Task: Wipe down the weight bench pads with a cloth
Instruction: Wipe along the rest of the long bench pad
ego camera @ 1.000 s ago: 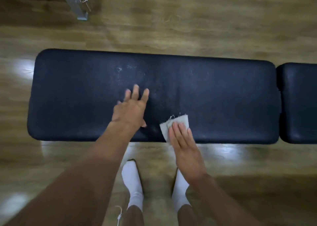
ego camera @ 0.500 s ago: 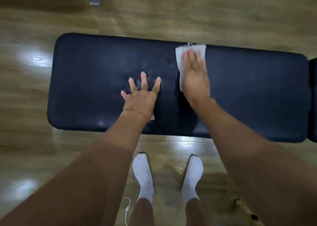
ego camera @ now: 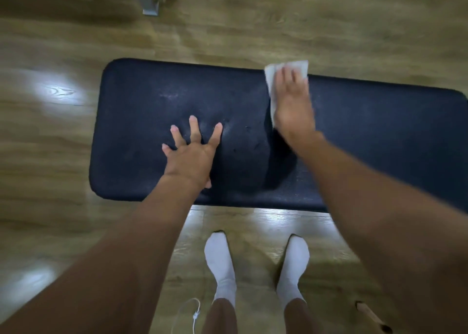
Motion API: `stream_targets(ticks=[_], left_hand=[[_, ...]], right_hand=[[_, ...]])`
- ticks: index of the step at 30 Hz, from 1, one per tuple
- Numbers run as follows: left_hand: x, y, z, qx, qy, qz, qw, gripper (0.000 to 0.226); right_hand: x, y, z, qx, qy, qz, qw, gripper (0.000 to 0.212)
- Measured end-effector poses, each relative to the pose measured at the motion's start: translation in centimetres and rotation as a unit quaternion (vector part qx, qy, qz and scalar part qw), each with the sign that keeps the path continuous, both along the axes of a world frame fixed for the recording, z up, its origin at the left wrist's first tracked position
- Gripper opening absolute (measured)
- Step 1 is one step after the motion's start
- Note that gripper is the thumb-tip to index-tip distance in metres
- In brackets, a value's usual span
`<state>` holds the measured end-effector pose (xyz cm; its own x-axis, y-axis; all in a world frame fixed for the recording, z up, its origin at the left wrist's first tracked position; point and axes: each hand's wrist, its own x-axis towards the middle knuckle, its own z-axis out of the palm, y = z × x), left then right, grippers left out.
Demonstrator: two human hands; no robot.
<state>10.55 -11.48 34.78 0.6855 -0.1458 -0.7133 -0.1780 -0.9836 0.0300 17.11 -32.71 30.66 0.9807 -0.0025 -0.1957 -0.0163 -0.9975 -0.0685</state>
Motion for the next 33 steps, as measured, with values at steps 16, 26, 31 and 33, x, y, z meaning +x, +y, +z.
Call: stream_targets(ticks=[16,26,31,33], left_hand=[[-0.9,-0.2,-0.5,0.001,-0.032,-0.008,0.999,0.122],[-0.6,0.3,-0.6,-0.024,-0.024,0.001,0.999,0.123],[-1.5,3.0,0.2,-0.083,-0.045,0.032,0.995,0.114],[-1.7,5.3,0.4,-0.062,-0.049,0.081,0.994,0.112]], right_hand=[[-16.2,4.4,1.9,0.050,0.061,0.074,0.994,0.059],[-0.4,5.3,0.8,0.011,0.011,0.031,0.999,0.061],[-16.8,7.4,2.4,0.071,0.041,0.104,0.991,0.063],[-19.4,7.7,2.8,0.072,0.067,0.115,0.989,0.065]])
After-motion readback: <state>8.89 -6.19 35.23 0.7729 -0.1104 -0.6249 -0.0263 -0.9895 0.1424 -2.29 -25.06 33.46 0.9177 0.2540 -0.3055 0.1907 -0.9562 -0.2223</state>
